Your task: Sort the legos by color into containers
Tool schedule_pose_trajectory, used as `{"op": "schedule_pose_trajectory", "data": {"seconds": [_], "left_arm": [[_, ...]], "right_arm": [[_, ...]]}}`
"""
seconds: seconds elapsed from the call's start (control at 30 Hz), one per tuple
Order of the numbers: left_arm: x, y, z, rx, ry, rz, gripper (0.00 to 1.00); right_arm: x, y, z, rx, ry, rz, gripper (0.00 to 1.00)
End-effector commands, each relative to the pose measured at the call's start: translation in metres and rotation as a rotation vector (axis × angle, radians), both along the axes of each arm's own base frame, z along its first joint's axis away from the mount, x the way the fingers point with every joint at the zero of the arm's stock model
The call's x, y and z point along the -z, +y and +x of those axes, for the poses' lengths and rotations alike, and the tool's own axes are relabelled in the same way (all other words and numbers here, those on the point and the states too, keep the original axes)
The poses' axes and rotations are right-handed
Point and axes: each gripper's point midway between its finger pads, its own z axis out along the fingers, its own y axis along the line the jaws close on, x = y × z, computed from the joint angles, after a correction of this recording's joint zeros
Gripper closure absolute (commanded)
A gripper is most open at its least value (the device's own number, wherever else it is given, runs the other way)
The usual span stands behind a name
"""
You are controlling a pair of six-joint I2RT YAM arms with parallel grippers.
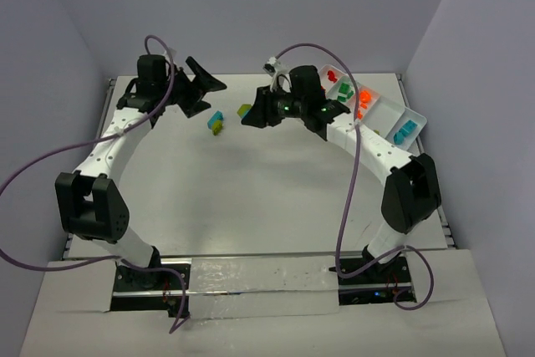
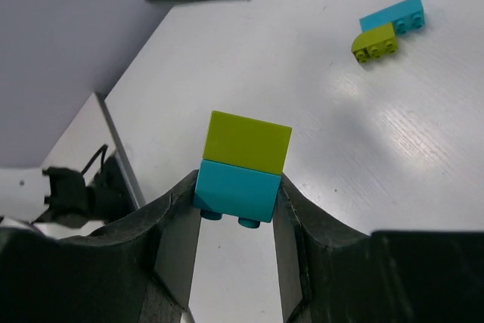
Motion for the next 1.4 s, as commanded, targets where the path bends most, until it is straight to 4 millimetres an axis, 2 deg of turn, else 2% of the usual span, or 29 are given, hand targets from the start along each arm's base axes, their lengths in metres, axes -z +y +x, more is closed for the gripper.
{"op": "schedule_pose_trajectory", "data": {"seconds": [0.0, 0.07, 0.17, 0.2, 0.27, 0.3, 0.37, 0.43, 0.53, 0.67, 0.83, 1.1, 1.23, 1.37], "left_arm": [[-0.050, -0.001, -0.035, 0.352, -0.326, -0.013, 0.04], [-0.072, -0.013, -0.076, 0.565, -0.501, -0.067, 0.06], [-0.075, -0.018, -0.104, 0.693, -0.623, -0.094, 0.08], [-0.074, -0.021, -0.115, 0.744, -0.635, -0.103, 0.10], [-0.070, -0.023, -0.121, 0.778, -0.655, -0.092, 0.12], [-0.064, -0.025, -0.129, 0.799, -0.643, -0.092, 0.13], [-0.063, -0.032, -0.147, 0.852, -0.681, -0.096, 0.14], [-0.058, -0.040, -0.161, 0.904, -0.729, -0.085, 0.15], [-0.048, -0.062, -0.191, 1.009, -0.731, -0.079, 0.17], [-0.038, -0.078, -0.198, 1.019, -0.710, -0.048, 0.18], [-0.044, -0.086, -0.209, 1.053, -0.722, -0.090, 0.19], [-0.042, -0.096, -0.228, 1.143, -0.727, -0.127, 0.21], [-0.037, -0.099, -0.230, 1.150, -0.717, -0.128, 0.21], [-0.036, -0.100, -0.230, 1.151, -0.713, -0.128, 0.32]], "right_arm": [[-0.031, -0.014, -0.047, -0.272, -0.098, 0.077, 1.00], [-0.025, -0.020, -0.065, -0.366, -0.106, 0.055, 1.00], [-0.017, -0.025, -0.087, -0.442, -0.071, 0.058, 1.00], [-0.011, -0.027, -0.098, -0.471, -0.037, 0.068, 1.00], [-0.012, -0.028, -0.109, -0.502, -0.013, 0.096, 1.00], [-0.007, -0.028, -0.119, -0.523, 0.011, 0.119, 1.00], [-0.012, -0.030, -0.131, -0.528, -0.001, 0.142, 1.00], [-0.012, -0.033, -0.138, -0.529, -0.011, 0.146, 1.00], [-0.020, -0.036, -0.146, -0.550, -0.015, 0.153, 1.00], [-0.028, -0.036, -0.153, -0.564, -0.031, 0.162, 1.00], [-0.029, -0.036, -0.170, -0.589, -0.049, 0.144, 1.00], [-0.030, -0.034, -0.173, -0.605, -0.050, 0.138, 1.00], [-0.034, -0.032, -0.175, -0.615, -0.053, 0.144, 1.00], [-0.035, -0.032, -0.177, -0.619, -0.056, 0.142, 1.00]]}}
